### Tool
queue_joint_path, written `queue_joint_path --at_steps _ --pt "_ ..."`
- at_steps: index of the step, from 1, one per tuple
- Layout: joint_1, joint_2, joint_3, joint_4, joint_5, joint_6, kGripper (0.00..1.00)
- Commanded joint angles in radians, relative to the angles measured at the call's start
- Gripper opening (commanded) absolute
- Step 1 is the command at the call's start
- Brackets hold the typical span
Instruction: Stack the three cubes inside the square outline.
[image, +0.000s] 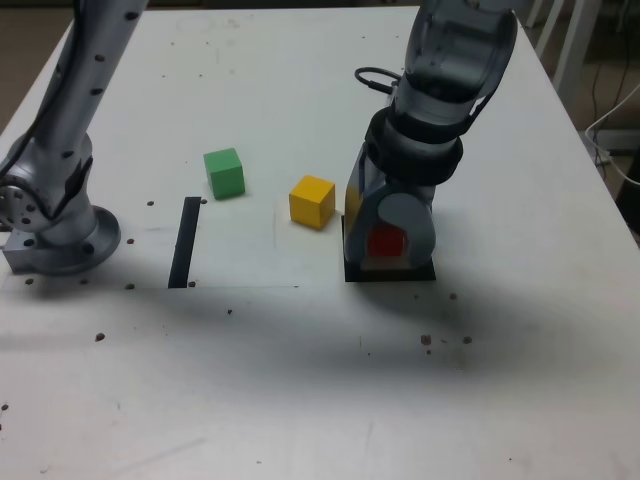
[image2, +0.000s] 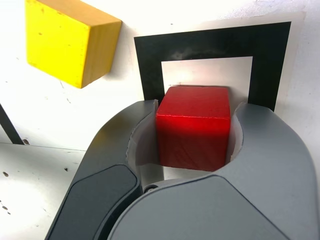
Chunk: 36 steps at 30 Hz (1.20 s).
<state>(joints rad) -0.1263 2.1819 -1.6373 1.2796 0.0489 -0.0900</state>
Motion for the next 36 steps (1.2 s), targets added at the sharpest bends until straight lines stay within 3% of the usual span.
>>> queue_joint_path --at_steps 1,5,11,14,22,32,36 --pt "0.003 0.008 0.002 -0.004 -0.003 0.002 0.31" --pt "0.005 0.012 0.007 -0.012 -0.004 0.004 0.36" --pt "0.010 0.010 0.022 -0.034 -0.011 0.018 0.78" --pt "0.011 0.005 0.032 -0.047 -0.014 0.023 0.88" --pt "0.017 -0.042 0.076 -0.053 0.003 0.007 0.98" --pt "0.022 -0.214 0.139 0.011 0.095 -0.031 0.98" --pt "0.037 -0.263 0.163 0.027 0.111 0.008 0.97"
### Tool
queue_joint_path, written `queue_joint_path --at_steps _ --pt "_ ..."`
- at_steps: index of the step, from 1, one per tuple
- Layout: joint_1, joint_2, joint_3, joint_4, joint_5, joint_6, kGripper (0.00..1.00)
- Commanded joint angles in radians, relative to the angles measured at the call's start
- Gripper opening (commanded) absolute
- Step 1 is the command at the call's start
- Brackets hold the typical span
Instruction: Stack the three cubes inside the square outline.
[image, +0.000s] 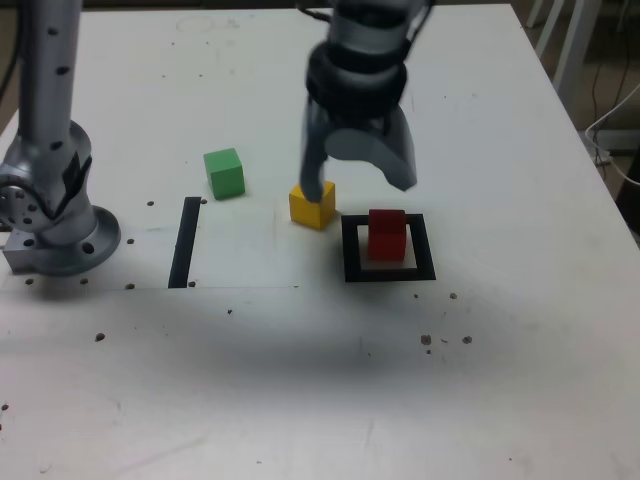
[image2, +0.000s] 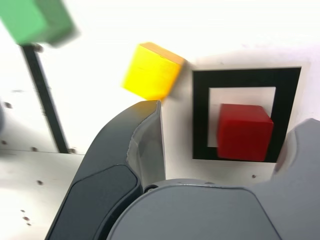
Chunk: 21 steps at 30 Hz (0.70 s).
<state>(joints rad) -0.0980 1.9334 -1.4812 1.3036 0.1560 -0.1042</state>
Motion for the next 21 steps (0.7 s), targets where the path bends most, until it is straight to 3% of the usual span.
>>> queue_joint_path --at_steps 1,9,21 --pt "0.013 -0.024 0.011 0.005 0.006 0.044 0.97" --pt "0.033 -0.075 0.071 0.001 0.006 0.226 0.96" --pt "0.095 -0.090 0.239 -0.116 0.018 0.345 0.95"
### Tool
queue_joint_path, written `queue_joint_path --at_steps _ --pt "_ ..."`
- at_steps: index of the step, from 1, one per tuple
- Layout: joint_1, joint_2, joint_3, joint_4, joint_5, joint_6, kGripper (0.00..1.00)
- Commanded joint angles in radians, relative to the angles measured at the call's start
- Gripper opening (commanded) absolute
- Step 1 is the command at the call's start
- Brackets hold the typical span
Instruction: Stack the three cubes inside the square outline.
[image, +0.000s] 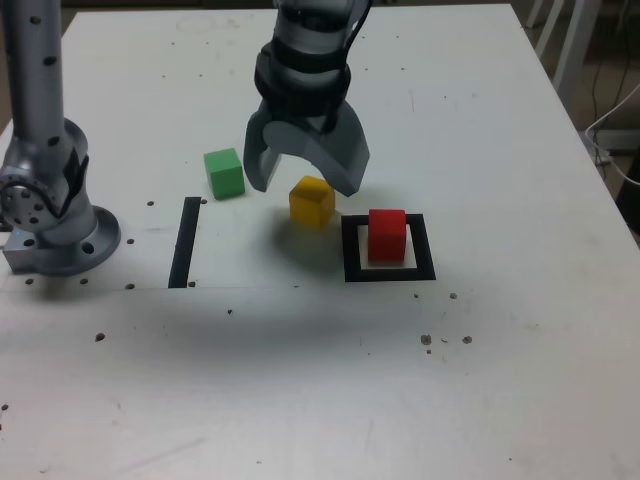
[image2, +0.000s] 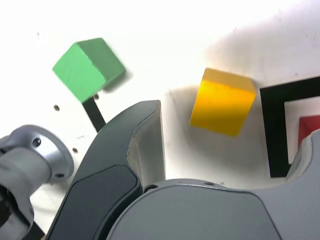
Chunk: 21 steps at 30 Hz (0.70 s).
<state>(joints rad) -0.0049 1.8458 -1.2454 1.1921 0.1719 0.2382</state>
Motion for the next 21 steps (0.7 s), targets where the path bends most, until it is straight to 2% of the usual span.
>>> queue_joint_path --at_steps 1,15,18,21 --pt "0.003 0.000 0.007 -0.010 0.002 0.004 0.95" --pt "0.025 0.094 0.032 -0.073 -0.014 0.016 0.86" --pt "0.025 0.113 0.030 -0.082 -0.019 0.016 0.79" --pt "0.025 0.127 0.028 -0.090 -0.023 0.016 0.66"
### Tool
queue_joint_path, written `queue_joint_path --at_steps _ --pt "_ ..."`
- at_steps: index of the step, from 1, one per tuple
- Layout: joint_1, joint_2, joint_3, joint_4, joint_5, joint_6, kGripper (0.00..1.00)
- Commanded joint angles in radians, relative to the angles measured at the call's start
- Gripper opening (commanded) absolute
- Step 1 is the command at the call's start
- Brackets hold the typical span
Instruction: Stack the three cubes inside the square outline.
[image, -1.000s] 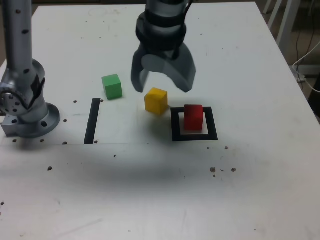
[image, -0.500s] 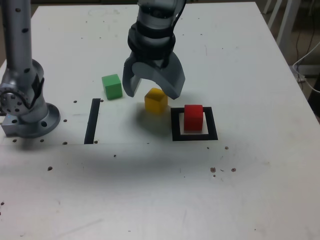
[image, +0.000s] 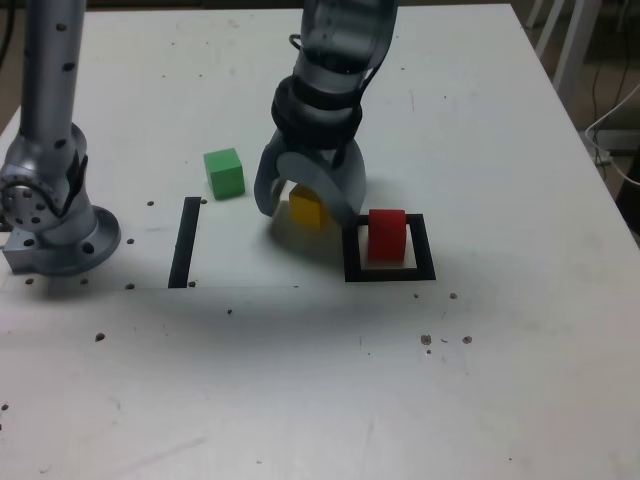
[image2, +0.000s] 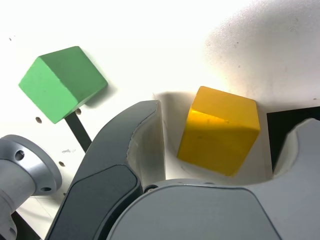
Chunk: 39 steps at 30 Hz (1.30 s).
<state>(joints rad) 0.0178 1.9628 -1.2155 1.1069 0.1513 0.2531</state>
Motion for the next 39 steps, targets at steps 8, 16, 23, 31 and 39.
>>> queue_joint_path --at_steps 8,16,23,31,39 --pt "0.002 0.021 -0.001 -0.030 -0.004 0.000 0.31" --pt "0.002 0.020 0.001 -0.024 -0.007 0.000 0.31" --pt "0.003 0.014 0.002 -0.023 -0.009 0.000 0.31" --pt "0.002 -0.005 -0.029 -0.001 -0.003 -0.007 0.31" --pt "-0.034 -0.007 -0.136 0.080 -0.005 -0.033 0.31"
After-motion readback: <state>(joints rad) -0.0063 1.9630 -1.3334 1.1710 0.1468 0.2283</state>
